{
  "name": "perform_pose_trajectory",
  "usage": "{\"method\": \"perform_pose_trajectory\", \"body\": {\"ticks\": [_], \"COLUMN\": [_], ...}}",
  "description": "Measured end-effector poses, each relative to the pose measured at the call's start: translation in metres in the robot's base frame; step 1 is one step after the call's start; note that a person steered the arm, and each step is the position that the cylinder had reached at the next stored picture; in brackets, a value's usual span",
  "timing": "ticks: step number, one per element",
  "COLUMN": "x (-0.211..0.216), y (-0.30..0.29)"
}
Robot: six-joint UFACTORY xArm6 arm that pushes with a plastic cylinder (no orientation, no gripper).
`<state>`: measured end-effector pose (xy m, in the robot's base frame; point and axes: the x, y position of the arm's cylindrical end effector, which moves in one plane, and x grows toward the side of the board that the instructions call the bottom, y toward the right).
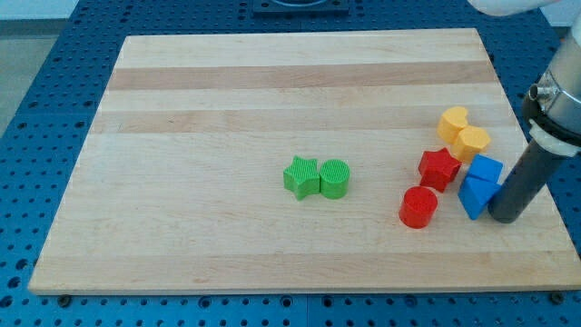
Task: Separate the red star and blue triangle
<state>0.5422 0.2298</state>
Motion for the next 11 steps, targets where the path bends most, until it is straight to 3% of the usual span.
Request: {"method": "perform_pose_trajectory", "body": {"ticks": [3, 5, 6, 8, 11], "x": [-0.025, 0.071, 0.072, -0.052, -0.057], "y": [-0.012, 0.02, -0.004, -0.069, -0.058]}}
